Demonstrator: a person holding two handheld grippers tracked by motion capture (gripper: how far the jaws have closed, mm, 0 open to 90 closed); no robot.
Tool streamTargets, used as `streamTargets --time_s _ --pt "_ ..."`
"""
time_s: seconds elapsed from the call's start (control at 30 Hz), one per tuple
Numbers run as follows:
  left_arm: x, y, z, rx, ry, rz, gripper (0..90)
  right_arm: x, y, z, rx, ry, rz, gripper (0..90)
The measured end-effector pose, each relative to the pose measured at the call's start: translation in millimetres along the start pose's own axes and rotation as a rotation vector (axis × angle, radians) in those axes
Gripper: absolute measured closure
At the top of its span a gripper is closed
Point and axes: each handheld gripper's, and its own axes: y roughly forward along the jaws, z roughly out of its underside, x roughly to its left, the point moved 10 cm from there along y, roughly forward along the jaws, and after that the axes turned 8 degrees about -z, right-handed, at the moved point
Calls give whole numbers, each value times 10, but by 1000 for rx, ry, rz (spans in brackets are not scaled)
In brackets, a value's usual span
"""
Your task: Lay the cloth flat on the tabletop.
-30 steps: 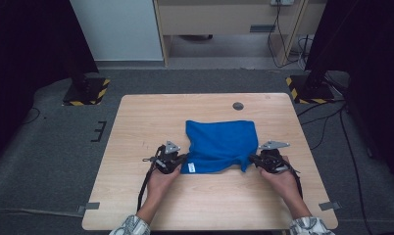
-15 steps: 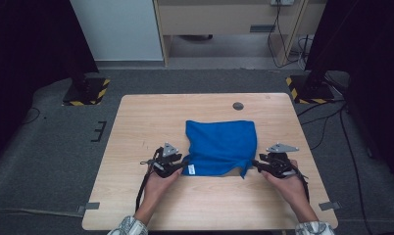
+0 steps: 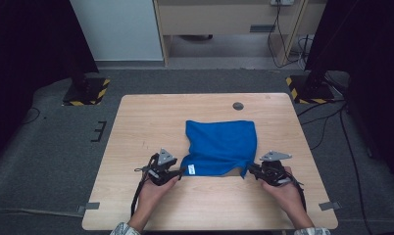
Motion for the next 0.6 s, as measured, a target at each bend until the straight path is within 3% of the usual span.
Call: streamTargets --time_s 0.13,0.3,0.47,0.6 --pt "-18 45 45 11 -4 4 464 59 83 -39 -10 -21 11 707" --pt "-39 120 63 32 28 -17 442 -41 170 -116 -32 9 64 593" --pt "-17 166 93 51 34 -25 447 -50 238 -89 -8 8 77 543" --pt "-4 184 117 65 42 -33 452 -93 235 -20 35 -13 114 515"
